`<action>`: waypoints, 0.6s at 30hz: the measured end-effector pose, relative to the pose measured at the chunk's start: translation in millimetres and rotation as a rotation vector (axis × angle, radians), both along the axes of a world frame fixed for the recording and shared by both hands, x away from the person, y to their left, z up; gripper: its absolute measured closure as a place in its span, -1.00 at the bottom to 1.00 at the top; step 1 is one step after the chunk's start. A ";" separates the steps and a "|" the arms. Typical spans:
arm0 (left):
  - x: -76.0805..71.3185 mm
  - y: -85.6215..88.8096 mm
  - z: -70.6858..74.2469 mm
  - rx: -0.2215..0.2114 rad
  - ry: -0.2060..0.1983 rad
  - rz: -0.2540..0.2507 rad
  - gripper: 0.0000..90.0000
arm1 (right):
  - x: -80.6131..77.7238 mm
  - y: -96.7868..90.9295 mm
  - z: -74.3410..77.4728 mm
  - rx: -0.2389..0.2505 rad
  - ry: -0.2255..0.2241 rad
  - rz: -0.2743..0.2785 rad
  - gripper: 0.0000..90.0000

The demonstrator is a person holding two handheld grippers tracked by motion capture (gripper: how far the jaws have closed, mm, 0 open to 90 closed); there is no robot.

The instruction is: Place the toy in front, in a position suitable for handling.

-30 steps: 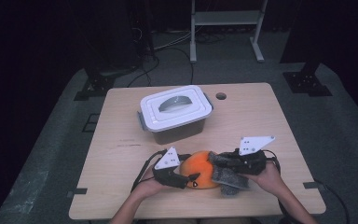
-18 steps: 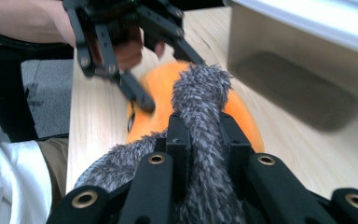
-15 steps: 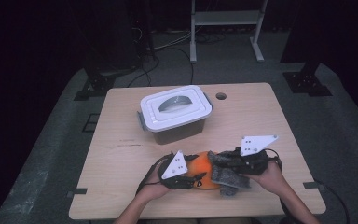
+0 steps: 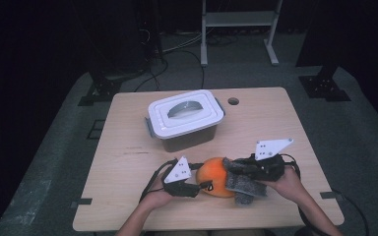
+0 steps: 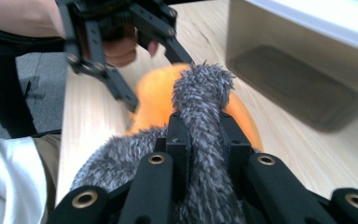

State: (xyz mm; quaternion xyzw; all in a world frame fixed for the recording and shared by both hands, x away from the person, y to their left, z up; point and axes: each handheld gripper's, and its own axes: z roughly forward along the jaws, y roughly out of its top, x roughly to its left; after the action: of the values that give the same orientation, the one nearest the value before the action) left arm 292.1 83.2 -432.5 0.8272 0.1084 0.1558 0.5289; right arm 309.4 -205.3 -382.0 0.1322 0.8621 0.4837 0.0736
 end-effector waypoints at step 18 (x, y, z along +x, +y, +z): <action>-6.3 -1.8 2.4 0.033 -0.017 -0.022 -0.04 | 6.1 31.1 19.5 -0.135 -0.048 0.084 0.72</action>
State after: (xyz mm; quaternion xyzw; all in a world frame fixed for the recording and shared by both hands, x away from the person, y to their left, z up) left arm 285.8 81.3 -430.1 0.8357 0.0921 0.1586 0.5176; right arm 315.5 -174.2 -362.5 0.0790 0.8954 0.4303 0.0825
